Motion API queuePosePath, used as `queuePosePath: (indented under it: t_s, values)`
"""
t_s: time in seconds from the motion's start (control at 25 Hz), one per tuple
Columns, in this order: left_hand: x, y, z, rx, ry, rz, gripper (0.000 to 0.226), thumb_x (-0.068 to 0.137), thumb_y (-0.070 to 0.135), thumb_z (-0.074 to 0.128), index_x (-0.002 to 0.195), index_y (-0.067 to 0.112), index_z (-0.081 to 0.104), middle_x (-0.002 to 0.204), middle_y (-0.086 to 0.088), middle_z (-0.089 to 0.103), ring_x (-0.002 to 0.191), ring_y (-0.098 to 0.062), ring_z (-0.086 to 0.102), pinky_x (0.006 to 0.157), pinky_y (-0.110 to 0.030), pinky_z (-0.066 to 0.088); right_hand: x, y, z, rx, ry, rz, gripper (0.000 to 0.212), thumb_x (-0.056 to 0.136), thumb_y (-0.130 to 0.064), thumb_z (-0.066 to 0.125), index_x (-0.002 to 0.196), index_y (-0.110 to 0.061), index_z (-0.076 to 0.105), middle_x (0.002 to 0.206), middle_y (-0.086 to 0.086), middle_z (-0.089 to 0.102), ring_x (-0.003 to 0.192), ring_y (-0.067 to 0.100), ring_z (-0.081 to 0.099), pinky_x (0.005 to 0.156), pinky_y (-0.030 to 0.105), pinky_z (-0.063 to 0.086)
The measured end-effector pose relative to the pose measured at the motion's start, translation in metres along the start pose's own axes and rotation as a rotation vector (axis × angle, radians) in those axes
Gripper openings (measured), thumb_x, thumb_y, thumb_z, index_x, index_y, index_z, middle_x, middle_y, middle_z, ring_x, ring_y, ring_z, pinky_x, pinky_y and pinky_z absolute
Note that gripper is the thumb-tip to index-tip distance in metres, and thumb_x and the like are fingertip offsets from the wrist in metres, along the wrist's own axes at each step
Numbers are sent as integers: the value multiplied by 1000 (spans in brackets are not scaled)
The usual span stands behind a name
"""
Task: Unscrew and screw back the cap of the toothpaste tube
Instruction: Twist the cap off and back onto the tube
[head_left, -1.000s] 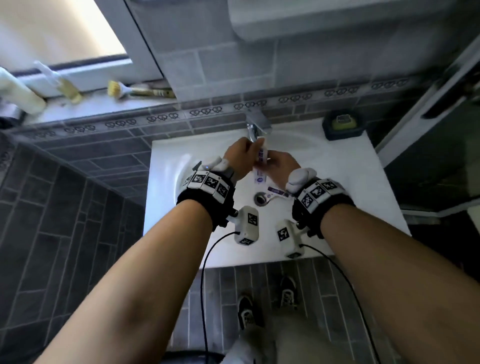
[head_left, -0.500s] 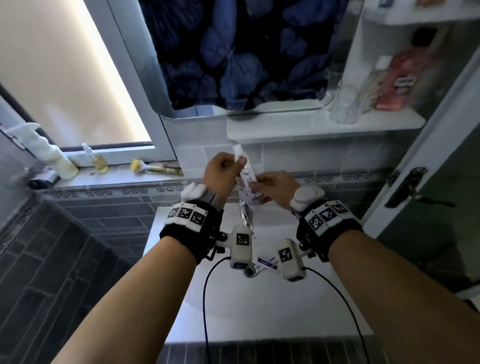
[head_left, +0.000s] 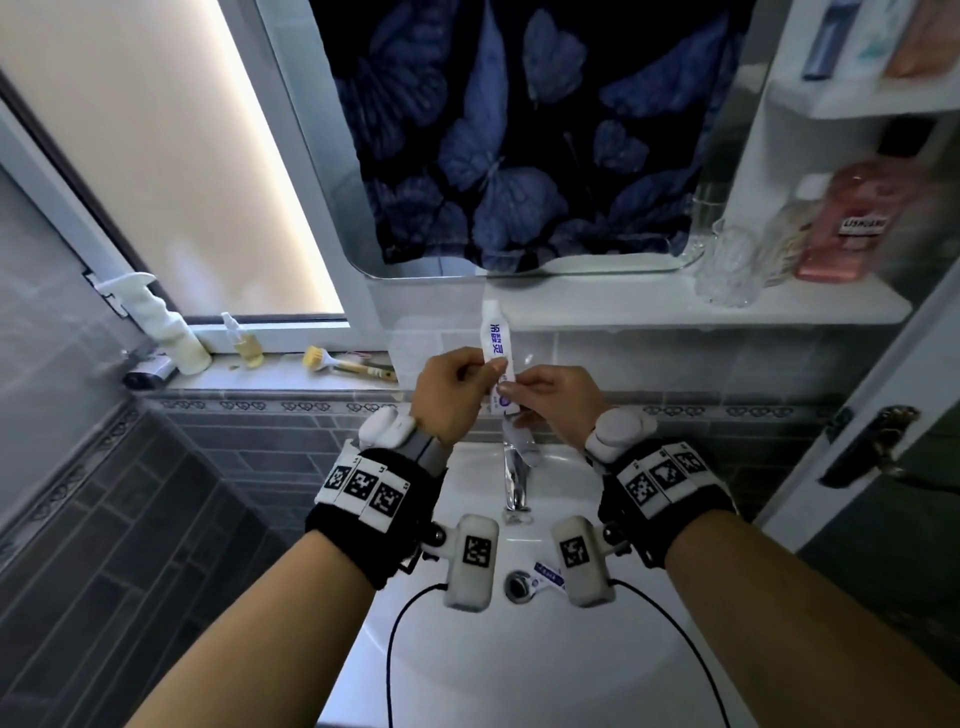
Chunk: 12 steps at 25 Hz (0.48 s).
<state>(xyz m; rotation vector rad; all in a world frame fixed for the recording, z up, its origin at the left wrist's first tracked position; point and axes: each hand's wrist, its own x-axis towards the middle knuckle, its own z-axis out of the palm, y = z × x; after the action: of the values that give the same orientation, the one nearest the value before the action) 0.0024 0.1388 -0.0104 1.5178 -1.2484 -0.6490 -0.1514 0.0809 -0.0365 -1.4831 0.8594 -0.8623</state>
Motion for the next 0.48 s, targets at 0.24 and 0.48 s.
queuePosePath:
  t_s: [0.24,0.48]
  values:
    - [8,5,-8,-110,60,20,14,85,23,74,79,11,73,55,10,65,50,3,55,52,-16,45,15,-8,3,-135,11,-65,15,78,-32,80,81,-18,77,73,0,76,60,8,69,58,26,59]
    - [20,0,-13,-24,98,-8,22,88,27,70,96,7,76,73,-4,72,59,-6,62,58,-22,51,36,-17,9,-31,55,-18,19,79,-20,80,93,-7,76,81,7,77,70,17,73,68,27,61]
